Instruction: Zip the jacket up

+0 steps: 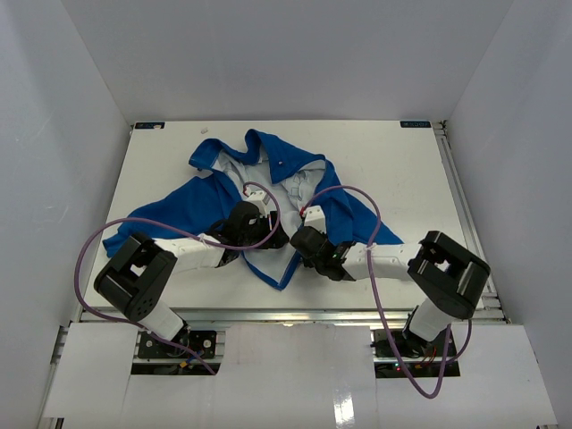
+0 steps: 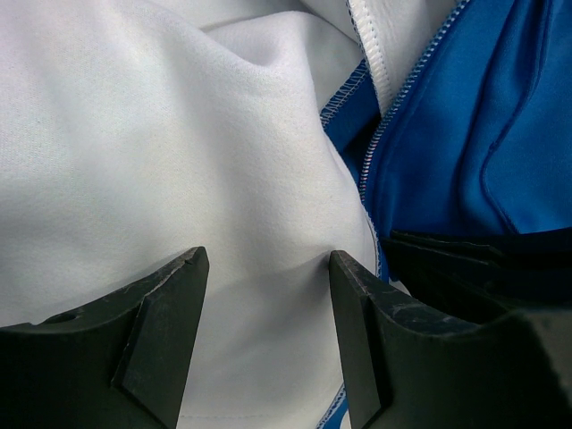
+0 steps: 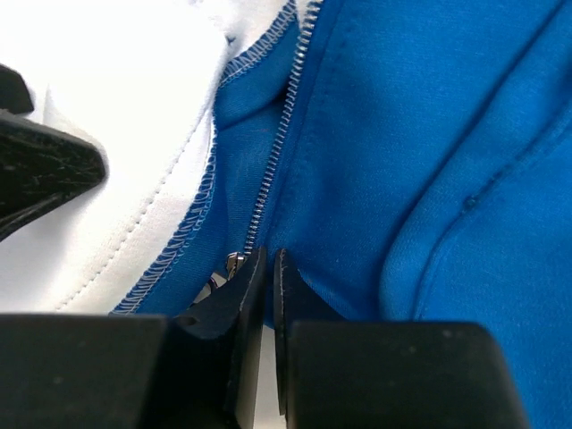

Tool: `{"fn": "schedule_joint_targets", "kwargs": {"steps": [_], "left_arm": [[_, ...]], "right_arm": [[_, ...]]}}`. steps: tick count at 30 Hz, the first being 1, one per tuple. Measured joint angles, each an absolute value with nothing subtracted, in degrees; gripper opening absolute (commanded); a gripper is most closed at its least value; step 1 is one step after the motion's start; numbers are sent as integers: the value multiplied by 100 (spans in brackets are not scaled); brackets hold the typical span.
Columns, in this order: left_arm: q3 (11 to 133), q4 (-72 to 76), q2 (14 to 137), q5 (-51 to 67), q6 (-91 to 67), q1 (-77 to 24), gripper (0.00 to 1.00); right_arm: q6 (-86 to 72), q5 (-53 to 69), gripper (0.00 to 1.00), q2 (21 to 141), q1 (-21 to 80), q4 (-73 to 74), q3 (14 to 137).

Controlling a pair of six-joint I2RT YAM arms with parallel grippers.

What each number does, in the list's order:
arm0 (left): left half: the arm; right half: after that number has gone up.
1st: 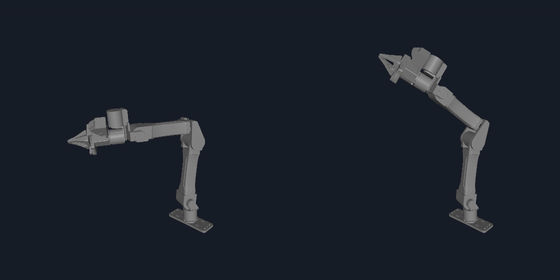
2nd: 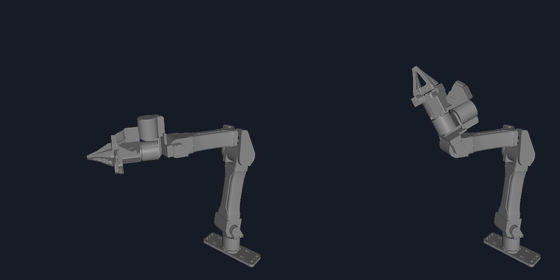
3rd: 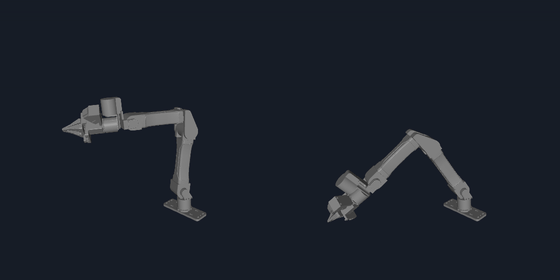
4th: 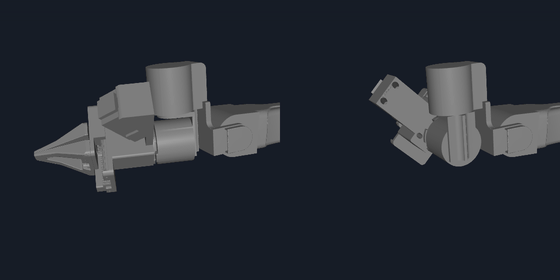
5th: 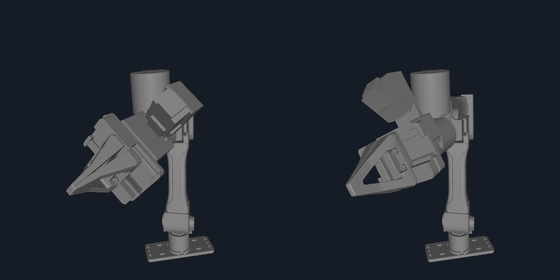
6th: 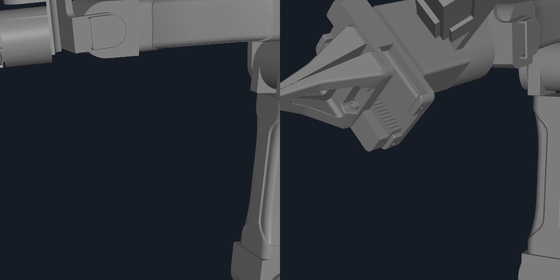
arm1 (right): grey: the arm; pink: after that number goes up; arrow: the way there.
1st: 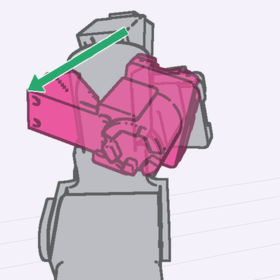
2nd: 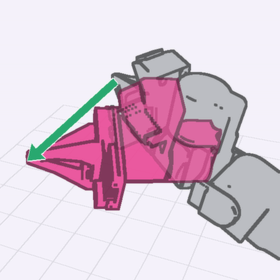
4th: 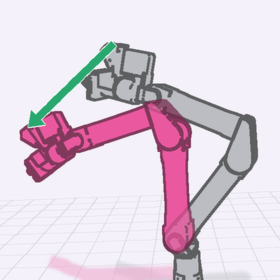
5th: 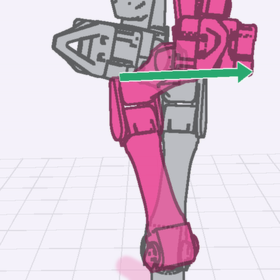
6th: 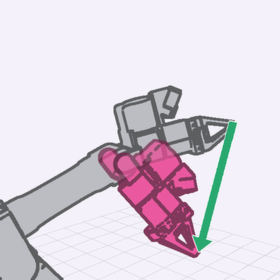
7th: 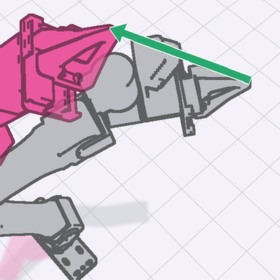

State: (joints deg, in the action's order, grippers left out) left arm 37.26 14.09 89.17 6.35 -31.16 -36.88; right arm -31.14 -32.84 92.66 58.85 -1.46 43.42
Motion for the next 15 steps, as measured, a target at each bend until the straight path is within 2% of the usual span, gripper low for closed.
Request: {"fn": "schedule_joint_targets", "kwargs": {"steps": [6, 15], "left_arm": [[3726, 1409, 8917, 633, -3114, -3688, 67], [3726, 1401, 8917, 572, -3116, -3688, 66]], "right_arm": [[-3050, -3254, 8, 9020, 5885, 152, 4332], [-2735, -3133, 8, 7888, 5884, 309, 4109]]}}
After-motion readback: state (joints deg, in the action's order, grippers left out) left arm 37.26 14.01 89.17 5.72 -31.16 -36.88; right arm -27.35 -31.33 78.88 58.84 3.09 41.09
